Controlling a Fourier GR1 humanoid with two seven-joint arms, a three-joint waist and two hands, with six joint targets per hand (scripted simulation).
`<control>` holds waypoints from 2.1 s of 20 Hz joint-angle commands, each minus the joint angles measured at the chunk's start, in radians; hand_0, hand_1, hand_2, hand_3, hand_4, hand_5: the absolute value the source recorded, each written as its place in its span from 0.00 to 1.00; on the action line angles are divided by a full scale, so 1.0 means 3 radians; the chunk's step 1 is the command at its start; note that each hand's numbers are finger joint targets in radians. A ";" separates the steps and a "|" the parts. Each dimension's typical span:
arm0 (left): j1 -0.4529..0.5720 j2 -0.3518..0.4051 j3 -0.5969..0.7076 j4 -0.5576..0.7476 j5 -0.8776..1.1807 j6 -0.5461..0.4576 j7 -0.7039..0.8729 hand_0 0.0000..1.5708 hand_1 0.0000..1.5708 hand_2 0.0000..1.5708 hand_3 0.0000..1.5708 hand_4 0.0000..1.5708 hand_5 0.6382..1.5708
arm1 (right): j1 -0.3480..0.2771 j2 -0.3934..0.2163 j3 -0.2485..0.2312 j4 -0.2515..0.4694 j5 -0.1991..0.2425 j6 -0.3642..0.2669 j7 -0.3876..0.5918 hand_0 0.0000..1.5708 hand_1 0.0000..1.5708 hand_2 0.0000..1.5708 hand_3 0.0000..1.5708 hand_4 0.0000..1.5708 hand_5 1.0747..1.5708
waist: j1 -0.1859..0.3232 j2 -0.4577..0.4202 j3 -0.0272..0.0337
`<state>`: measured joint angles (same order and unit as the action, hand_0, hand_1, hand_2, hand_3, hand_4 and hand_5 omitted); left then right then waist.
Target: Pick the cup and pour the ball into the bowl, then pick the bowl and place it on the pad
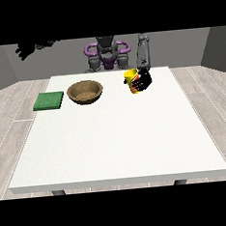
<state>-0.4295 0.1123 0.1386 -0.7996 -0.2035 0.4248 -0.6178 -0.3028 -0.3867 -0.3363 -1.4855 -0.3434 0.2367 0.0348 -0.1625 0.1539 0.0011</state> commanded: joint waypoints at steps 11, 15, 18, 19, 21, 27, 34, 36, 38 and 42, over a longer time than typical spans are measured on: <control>-0.0969 -0.0369 -0.1549 0.0183 -0.1987 0.0765 0.2459 0.85 0.85 1.00 1.00 0.73 0.98 | 0.0054 0.0022 -0.0020 0.0781 0.0001 0.0118 0.0025 0.00 0.00 0.00 0.11 0.22 0.99 | 0.0152 -0.0846 0.0006; -0.1101 -0.0372 -0.1926 0.0237 -0.2325 0.0737 0.2913 0.85 0.85 1.00 1.00 0.73 0.98 | -0.0174 0.0003 0.0015 0.0803 0.0032 0.0034 0.0098 0.00 0.00 0.00 0.10 0.26 1.00 | 0.0162 -0.0796 0.0000; -0.1354 -0.0373 -0.2046 0.0469 -0.2752 0.0527 0.3258 0.80 0.80 1.00 1.00 0.71 0.99 | -0.0068 -0.0029 -0.0017 0.0873 -0.0029 0.0144 0.0121 0.00 0.00 0.00 0.00 0.27 1.00 | 0.0094 -0.0849 0.0002; -0.1248 -0.0373 -0.2163 0.0473 -0.2855 0.0542 0.3303 0.79 0.79 1.00 1.00 0.69 1.00 | 0.0001 -0.0046 -0.0065 0.0918 -0.0041 0.0210 -0.0006 0.00 0.00 0.00 0.00 0.28 1.00 | 0.0136 -0.0845 0.0002; -0.1223 -0.0374 -0.2244 0.0596 -0.3018 0.0413 0.3437 0.58 0.58 1.00 0.95 0.66 1.00 | -0.0015 -0.0024 -0.0004 0.0826 -0.0043 0.0159 0.0162 0.00 0.00 0.00 0.11 0.28 1.00 | 0.0085 -0.0945 -0.0001; -0.1535 -0.0331 -0.2323 0.0522 -0.3373 -0.0076 0.3704 0.00 0.00 1.00 0.88 0.52 0.98 | 0.0199 -0.0013 -0.0086 0.0960 -0.0020 0.0215 -0.0061 0.00 0.00 0.00 0.15 0.28 1.00 | 0.0234 -0.0958 -0.0001; -0.1559 -0.0213 -0.2426 0.0553 -0.3892 -0.0023 0.3853 0.57 0.57 1.00 0.96 0.36 0.97 | -0.0001 -0.0002 -0.0091 0.0920 -0.0062 0.0165 -0.0081 0.00 0.00 0.00 0.27 0.28 1.00 | 0.0238 -0.0668 -0.0003; -0.1559 -0.0331 -0.2445 0.0523 -0.3934 -0.0194 0.3806 0.34 0.34 0.92 1.00 0.32 0.97 | -0.0039 0.0088 0.0017 0.0830 0.0034 0.0022 -0.0020 0.00 0.00 0.00 0.27 0.28 1.00 | 0.0225 -0.0689 -0.0004; -0.1630 -0.0370 -0.2553 0.0365 -0.3945 -0.0515 0.3864 0.00 0.00 0.41 0.96 0.32 0.97 | -0.0057 0.0074 -0.0056 0.0971 -0.0045 0.0101 -0.0099 0.00 0.00 0.00 0.24 0.28 1.00 | 0.0235 -0.0703 -0.0002; -0.1562 -0.0372 -0.2555 0.0265 -0.3997 -0.0651 0.3703 0.00 0.00 0.73 0.99 0.55 1.00 | -0.0154 -0.0054 -0.0108 0.0915 -0.0179 0.0188 0.0070 0.00 0.00 0.00 0.17 0.29 1.00 | 0.0204 -0.0688 -0.0003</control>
<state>-0.8899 0.0086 -0.6214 -0.6964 -1.3776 0.2897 0.5077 -0.3204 -0.3819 -0.3568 -1.2083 -0.3673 0.2744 0.0338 -0.0938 -0.0650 0.0003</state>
